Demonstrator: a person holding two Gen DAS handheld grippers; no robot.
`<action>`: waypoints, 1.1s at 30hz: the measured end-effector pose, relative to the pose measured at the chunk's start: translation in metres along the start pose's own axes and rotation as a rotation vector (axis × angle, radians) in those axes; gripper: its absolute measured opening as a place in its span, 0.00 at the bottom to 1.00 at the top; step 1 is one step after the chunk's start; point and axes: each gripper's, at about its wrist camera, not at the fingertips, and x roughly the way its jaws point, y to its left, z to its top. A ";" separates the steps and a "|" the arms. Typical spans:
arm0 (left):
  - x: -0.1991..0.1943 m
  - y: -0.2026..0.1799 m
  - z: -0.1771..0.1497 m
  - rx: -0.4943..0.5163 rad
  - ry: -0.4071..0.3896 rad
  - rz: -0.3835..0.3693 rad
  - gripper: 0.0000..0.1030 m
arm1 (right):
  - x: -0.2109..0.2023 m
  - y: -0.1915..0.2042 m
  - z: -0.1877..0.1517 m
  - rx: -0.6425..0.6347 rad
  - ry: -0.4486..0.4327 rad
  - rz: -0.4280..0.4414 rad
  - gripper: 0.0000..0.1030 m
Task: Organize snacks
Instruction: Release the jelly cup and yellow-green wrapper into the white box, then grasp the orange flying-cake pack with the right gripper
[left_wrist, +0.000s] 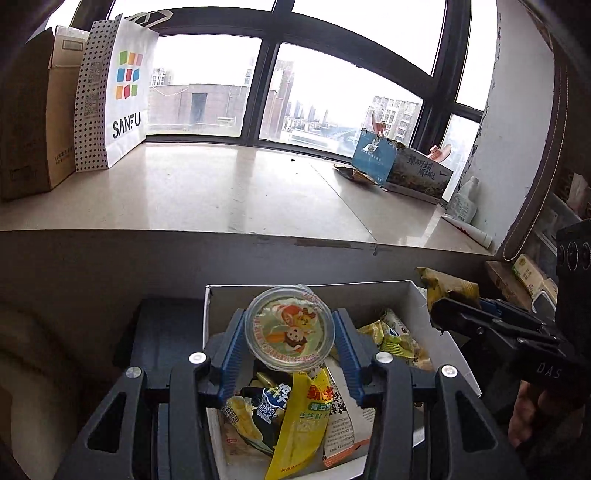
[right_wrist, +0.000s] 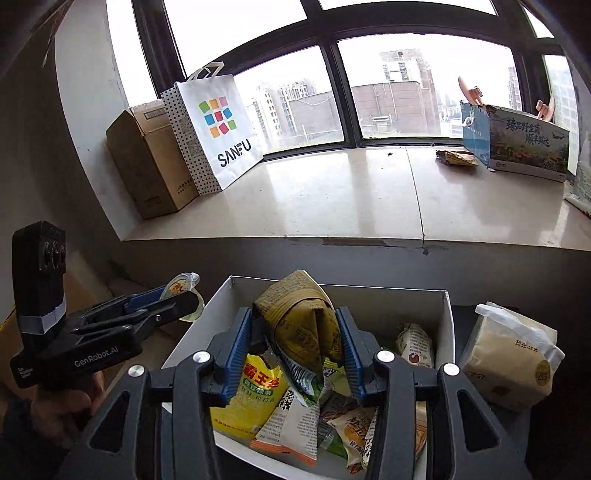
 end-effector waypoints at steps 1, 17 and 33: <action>0.006 0.002 0.002 -0.003 0.026 0.012 0.64 | 0.006 -0.003 0.003 0.016 0.012 0.001 0.62; -0.034 -0.003 -0.014 0.059 -0.042 0.049 1.00 | -0.030 -0.008 -0.007 0.054 -0.051 0.036 1.00; -0.129 -0.052 -0.122 0.217 -0.112 -0.065 1.00 | -0.130 0.025 -0.106 -0.096 -0.086 0.065 1.00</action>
